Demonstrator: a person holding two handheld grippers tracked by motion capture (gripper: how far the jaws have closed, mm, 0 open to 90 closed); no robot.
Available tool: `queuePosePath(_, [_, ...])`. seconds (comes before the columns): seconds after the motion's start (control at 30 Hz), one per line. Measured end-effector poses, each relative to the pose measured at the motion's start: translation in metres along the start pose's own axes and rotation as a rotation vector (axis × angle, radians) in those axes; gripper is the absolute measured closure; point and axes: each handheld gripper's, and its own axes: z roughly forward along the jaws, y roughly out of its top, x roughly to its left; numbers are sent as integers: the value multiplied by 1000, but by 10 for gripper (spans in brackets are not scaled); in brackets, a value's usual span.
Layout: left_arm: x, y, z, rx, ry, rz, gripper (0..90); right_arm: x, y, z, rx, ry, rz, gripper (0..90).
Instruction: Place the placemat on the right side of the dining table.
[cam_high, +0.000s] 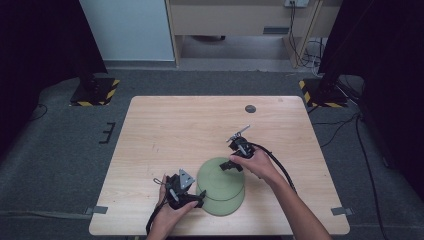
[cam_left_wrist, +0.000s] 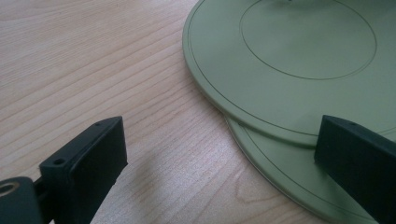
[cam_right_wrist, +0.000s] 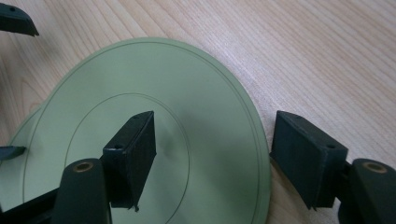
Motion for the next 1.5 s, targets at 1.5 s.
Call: queuePosePath(1.5, [0,0,1,3,-3,-3,3,18,-6,-32,-90,59,-60,585])
